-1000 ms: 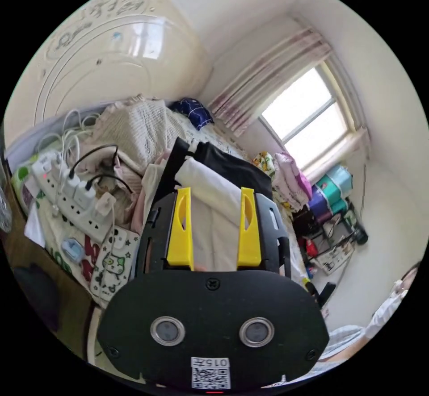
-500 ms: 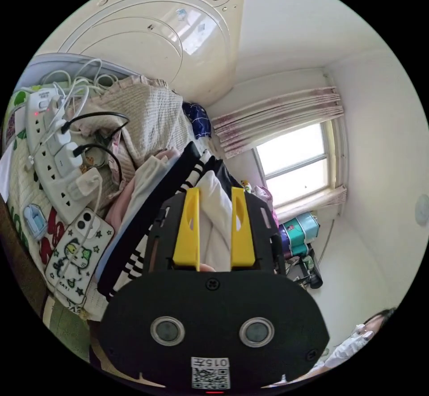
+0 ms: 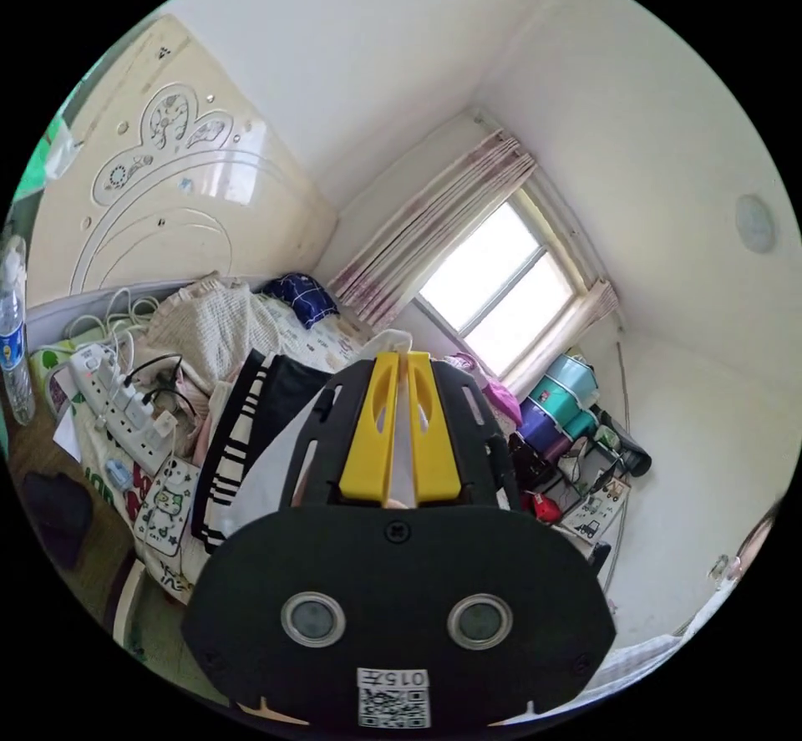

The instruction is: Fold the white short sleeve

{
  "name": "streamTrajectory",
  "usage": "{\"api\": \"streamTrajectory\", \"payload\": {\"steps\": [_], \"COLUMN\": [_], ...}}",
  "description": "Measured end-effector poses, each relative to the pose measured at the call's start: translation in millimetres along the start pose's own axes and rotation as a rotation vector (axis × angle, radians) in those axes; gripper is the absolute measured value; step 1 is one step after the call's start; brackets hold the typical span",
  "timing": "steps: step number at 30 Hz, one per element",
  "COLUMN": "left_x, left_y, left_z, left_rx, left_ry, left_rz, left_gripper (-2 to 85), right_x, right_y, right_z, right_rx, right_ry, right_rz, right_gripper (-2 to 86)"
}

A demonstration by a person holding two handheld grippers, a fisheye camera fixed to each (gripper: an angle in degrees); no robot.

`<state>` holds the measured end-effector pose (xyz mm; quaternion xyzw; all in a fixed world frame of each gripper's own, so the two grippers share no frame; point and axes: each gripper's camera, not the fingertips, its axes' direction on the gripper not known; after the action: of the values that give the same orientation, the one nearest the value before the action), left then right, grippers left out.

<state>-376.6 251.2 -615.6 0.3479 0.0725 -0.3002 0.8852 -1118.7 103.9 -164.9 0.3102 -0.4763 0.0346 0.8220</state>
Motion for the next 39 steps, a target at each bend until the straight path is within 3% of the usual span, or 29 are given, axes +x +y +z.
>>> {"api": "streamTrajectory", "payload": {"steps": [9,26,32,39], "left_x": [105,193,190,185], "left_y": [50,170,206,244], "left_z": [-84,-124,-122,-109], "left_rx": [0.039,0.019,0.007,-0.058], "left_ry": [0.123,0.488,0.482,0.337], "left_rz": [0.175,0.379,0.390,0.411], "left_gripper": [-0.4,-0.4,-0.4,-0.4], "right_x": [-99,-231,-261,-267], "right_y": [-73,-156,-183,-196], "right_z": [-145,-301,-297,-269], "right_rx": [0.208,0.348,0.317,0.223], "right_ry": [0.153,0.341,0.341,0.275], "right_rz": [-0.045,0.045,0.045,0.036], "right_gripper": [-0.3,-0.3,-0.2,-0.2]}}
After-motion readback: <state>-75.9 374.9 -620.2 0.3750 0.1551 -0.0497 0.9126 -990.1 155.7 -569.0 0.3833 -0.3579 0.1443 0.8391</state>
